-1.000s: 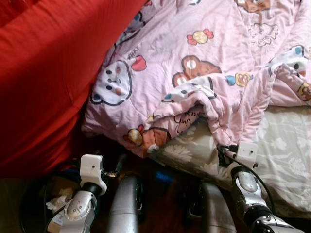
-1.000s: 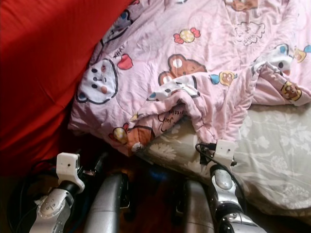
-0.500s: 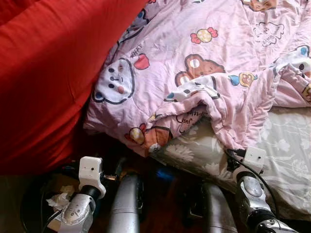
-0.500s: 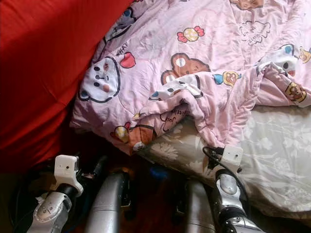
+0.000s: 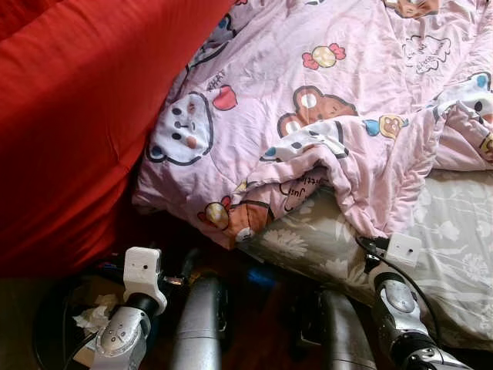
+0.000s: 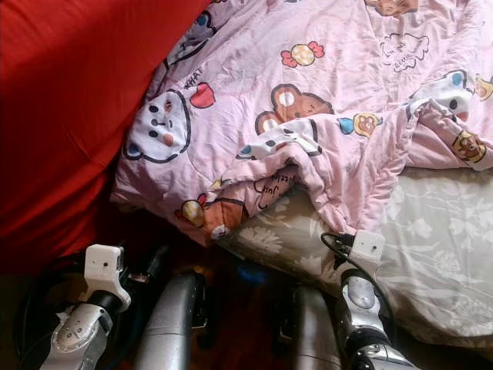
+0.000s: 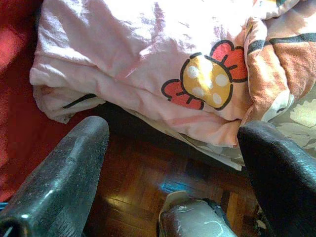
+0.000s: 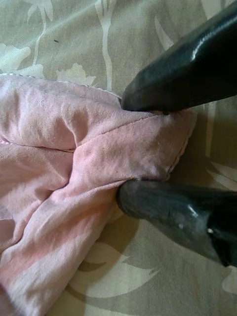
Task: Clean up the room
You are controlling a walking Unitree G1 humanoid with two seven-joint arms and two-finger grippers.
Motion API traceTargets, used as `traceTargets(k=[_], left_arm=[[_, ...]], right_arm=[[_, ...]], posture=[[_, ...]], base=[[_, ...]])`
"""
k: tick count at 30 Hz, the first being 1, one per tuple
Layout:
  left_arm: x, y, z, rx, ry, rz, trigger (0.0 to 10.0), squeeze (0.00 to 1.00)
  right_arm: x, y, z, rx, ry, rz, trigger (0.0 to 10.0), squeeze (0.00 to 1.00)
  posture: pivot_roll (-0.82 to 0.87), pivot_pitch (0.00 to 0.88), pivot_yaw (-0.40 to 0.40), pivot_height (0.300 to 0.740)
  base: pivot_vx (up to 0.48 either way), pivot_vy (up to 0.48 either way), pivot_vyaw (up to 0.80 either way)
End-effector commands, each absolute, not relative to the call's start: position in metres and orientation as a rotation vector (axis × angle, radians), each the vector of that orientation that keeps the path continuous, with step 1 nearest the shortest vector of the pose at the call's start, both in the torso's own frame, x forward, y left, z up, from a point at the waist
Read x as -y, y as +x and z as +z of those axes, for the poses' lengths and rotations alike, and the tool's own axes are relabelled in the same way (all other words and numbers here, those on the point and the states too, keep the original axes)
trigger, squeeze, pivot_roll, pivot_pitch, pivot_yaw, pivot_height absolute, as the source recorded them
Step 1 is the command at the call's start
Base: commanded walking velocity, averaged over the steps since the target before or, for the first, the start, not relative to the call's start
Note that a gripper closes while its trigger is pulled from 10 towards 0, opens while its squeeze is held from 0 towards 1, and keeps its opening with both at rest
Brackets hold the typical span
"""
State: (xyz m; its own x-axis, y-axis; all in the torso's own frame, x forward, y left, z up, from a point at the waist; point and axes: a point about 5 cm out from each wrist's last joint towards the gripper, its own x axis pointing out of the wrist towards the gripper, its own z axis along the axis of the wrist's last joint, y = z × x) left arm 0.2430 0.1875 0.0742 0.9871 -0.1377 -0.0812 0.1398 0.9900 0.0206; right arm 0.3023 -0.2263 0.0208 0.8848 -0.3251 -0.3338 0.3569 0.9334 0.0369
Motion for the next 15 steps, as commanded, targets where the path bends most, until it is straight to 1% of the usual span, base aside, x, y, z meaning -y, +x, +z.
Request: traceTargets(k=[1, 9, 13, 15], left_arm=[[-0.193, 0.233, 0.062, -0.149, 0.029, -0.121, 10.0, 0.0], [-0.191, 0.24, 0.061, -0.145, 0.025, -0.12, 10.0, 0.0], [-0.191, 0.245, 0.059, -0.145, 0.024, -0.117, 10.0, 0.0], [-0.191, 0.247, 0.059, -0.144, 0.024, -0.115, 10.0, 0.0]], right_arm=[[0.228, 0.286, 0.002, -0.412, 0.111, -0.385, 0.0, 0.0], [0.23, 0.288, 0.005, -0.413, 0.11, -0.396, 0.0, 0.0], [0.232, 0.291, 0.008, -0.398, 0.107, -0.403, 0.0, 0.0], [0.233, 0.291, 0.009, -0.393, 0.108, -0.41, 0.0, 0.0]], posture=[[0.26, 0.551, 0.079, 0.641], [0.25, 0.526, 0.07, 0.641], [0.25, 0.49, 0.063, 0.641], [0.24, 0.487, 0.062, 0.641]], base=[[0.0, 0.0, 0.0], [0.0, 0.0, 0.0], [0.0, 0.0, 0.0], [0.0, 0.0, 0.0]])
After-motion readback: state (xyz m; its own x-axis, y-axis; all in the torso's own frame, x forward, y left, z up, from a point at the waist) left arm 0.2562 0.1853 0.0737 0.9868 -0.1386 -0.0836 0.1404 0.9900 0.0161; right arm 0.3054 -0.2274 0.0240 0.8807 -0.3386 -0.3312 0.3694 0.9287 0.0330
